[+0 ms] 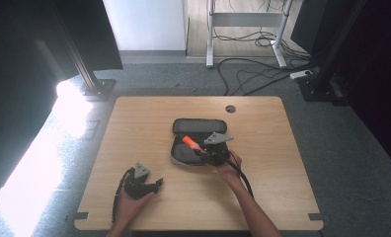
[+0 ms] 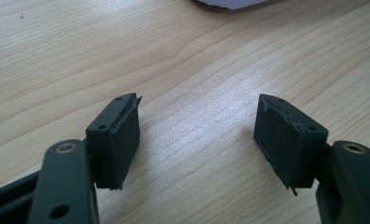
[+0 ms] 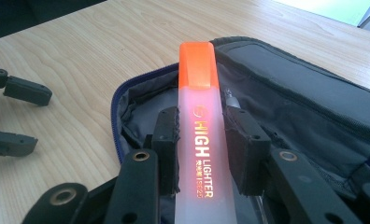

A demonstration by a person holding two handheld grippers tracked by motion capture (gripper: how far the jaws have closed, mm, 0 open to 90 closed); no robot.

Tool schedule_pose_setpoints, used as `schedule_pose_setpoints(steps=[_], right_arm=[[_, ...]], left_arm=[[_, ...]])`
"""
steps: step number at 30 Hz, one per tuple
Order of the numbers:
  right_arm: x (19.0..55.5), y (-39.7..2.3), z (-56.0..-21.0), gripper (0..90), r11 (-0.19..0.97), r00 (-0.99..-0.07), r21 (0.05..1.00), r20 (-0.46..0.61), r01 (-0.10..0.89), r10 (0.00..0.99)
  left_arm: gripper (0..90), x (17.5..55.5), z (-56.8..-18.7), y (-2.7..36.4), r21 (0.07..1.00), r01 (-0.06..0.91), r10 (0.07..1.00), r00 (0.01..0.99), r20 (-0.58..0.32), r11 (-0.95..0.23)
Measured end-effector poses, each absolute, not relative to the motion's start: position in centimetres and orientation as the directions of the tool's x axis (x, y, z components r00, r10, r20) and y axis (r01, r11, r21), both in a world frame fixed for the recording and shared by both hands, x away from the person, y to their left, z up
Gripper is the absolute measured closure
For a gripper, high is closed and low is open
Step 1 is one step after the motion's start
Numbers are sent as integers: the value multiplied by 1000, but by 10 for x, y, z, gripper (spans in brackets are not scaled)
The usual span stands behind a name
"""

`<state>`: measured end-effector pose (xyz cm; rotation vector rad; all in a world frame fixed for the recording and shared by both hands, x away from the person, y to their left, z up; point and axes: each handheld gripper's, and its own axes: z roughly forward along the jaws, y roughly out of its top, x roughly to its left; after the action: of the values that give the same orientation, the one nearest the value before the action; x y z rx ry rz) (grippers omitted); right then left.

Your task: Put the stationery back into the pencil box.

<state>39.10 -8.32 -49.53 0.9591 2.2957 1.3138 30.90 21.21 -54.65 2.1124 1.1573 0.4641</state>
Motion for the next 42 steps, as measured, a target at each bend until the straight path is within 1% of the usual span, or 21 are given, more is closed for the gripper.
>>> schedule_pose_setpoints(steps=[26,42], right_arm=[[411,-71,-506,661,367,-725,832,59,415,686],[420,-62,-521,661,399,-723,802,59,444,688]], left_arm=[[316,309,-546,212,705,599,840,543,-9,-379],[316,309,-546,212,706,598,840,543,-10,-378]])
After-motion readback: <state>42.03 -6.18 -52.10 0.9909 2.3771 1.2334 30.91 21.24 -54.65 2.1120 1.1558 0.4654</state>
